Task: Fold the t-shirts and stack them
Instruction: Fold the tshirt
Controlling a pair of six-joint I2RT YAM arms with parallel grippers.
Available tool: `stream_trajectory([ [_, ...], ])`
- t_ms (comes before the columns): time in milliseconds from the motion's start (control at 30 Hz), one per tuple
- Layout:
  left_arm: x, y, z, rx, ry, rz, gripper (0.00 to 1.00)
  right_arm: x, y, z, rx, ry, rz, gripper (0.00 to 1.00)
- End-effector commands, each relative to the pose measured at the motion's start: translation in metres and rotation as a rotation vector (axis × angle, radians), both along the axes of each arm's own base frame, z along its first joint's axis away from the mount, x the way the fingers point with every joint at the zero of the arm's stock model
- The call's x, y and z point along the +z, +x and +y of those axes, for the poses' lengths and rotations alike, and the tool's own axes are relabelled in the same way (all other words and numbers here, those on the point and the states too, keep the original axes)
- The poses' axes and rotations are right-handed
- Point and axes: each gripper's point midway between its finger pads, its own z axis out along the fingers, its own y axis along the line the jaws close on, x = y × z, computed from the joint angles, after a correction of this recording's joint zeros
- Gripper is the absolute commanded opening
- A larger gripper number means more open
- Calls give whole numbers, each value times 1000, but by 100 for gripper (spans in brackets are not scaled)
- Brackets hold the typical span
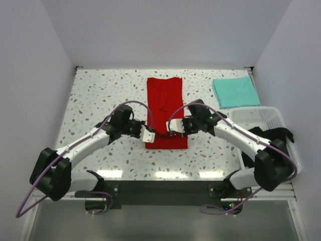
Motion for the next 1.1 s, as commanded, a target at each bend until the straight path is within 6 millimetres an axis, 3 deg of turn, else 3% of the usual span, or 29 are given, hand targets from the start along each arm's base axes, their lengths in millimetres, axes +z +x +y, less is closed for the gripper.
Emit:
stream_trajectory([
  [0, 28, 33, -13, -45, -58, -152, 0, 24, 40, 20, 36, 87, -88, 0],
  [200, 25, 70, -8, -22, -58, -193, 0, 24, 75, 20, 27, 91, -109, 0],
  [433, 22, 97, -12, -23, -58, -198, 0, 16, 107, 21, 19, 87, -105, 0],
  [733, 2, 116, -12, -17, -31, -177, 0, -6, 131, 16, -9, 68, -82, 0],
  [1067, -25, 140, -6, 31, -5, -136, 0, -29, 139, 8, -28, 33, -58, 0],
])
